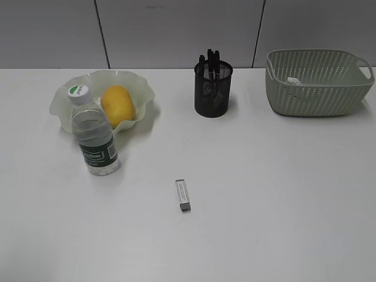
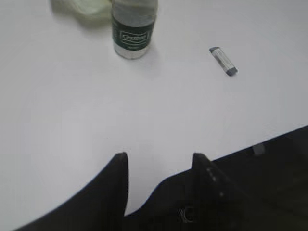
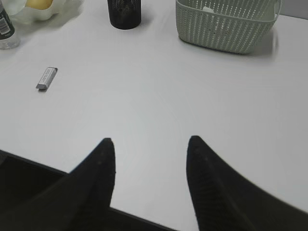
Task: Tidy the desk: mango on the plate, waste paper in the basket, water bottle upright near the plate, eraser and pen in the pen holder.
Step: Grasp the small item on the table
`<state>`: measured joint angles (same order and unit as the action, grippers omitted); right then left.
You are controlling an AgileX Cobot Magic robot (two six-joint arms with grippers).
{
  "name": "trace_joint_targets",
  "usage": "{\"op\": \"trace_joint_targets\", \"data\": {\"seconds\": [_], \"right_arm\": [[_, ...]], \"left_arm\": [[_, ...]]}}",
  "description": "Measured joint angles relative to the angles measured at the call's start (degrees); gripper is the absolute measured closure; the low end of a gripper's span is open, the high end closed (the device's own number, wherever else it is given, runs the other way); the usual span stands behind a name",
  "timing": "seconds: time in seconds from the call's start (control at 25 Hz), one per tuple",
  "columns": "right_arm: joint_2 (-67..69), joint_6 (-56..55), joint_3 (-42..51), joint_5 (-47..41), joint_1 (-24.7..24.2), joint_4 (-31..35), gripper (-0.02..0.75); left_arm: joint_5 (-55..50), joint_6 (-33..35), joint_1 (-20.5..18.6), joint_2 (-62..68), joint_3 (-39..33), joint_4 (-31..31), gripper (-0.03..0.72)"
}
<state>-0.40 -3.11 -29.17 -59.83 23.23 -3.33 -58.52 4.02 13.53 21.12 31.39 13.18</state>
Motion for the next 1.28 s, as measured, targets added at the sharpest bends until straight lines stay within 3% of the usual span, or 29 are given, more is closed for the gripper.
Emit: {"op": "trace_joint_targets", "data": {"seconds": [0.16, 0.32, 0.4, 0.52, 0.6, 0.68, 0.76, 0.96, 1.16, 1.28], "right_arm": [[0.00, 0.07, 0.00, 0.00, -7.63, 0.00, 0.349], [0.00, 0.08, 0.00, 0.00, -12.31, 0.00, 0.351], [0.00, 0.08, 0.00, 0.00, -12.55, 0.00, 0.351], [0.00, 0.08, 0.00, 0.00, -12.55, 0.00, 0.351], [0.00, 0.08, 0.00, 0.05, -12.55, 0.00, 0.353], [0.00, 0.17, 0.00, 0.04, -12.55, 0.00, 0.353], [0.00, 0.17, 0.00, 0.04, -12.55, 0.00, 0.353], [0.00, 0.17, 0.00, 0.04, -12.55, 0.00, 0.353], [0.00, 0.21, 0.00, 0.04, -12.55, 0.00, 0.353], [0.00, 0.21, 0.00, 0.04, -12.55, 0.00, 0.353]], "left_arm": [[5.30, 4.70, 0.00, 12.31, 3.24, 5.30, 0.412], [7.98, 7.01, 1.18, 23.58, 8.31, 7.73, 0.430], [9.92, 7.28, 4.17, 29.75, 10.66, 8.48, 0.433], [14.00, 6.62, 13.86, 36.98, 14.23, 8.75, 0.446], [17.47, 1.48, 22.74, 43.99, 16.78, 5.24, 0.456], [19.36, -9.51, 29.22, 52.19, 19.44, -1.69, 0.452], [19.98, -17.52, 32.40, 61.95, 22.87, -6.48, 0.410], [21.38, -25.97, 33.13, 80.63, 32.24, -5.27, 0.218], [23.94, -43.98, 33.13, 91.48, 40.08, -11.76, 0.189], [22.55, -51.26, 33.13, 96.18, 43.55, -15.39, 0.207]]}}
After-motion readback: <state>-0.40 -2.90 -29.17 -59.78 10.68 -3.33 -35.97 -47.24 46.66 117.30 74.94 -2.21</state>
